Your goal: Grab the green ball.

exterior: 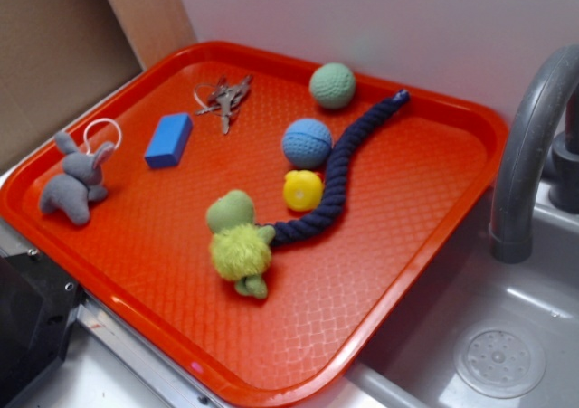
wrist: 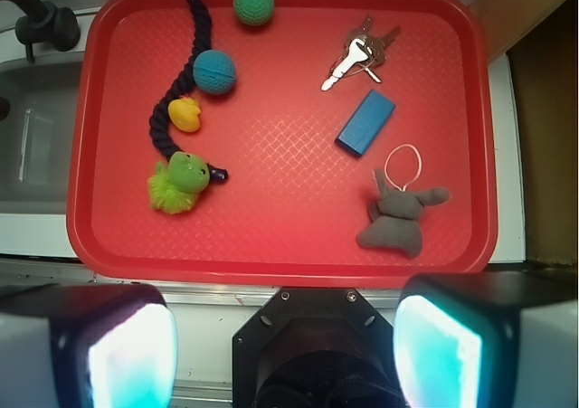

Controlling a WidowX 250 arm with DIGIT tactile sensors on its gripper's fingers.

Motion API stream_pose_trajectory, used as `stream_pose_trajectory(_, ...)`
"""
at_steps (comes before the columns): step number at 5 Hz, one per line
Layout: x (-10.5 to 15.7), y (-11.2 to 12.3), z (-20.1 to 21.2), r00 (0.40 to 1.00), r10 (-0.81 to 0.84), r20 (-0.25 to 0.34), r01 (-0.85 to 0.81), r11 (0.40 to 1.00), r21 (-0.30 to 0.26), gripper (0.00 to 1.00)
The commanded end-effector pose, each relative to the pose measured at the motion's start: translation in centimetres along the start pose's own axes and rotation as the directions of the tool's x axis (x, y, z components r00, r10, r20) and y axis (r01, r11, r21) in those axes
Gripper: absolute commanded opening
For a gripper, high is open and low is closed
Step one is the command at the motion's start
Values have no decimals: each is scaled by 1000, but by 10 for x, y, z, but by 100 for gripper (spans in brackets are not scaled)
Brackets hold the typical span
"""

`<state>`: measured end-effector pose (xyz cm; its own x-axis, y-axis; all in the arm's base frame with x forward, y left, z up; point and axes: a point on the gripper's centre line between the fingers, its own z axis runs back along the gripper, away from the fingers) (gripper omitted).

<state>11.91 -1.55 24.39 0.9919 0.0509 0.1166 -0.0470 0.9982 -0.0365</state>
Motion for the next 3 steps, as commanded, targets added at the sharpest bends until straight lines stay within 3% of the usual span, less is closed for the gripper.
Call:
stream_pose_trajectory(1,0,0,0,1000,0,0,0,1000,0,100)
stream_pose_trajectory(2,44,-19,-49,997,-7,74,8,1000,-11,100)
stream_pose_trajectory(3,90,-48,-92,986,-41,163,55,995,-82,100)
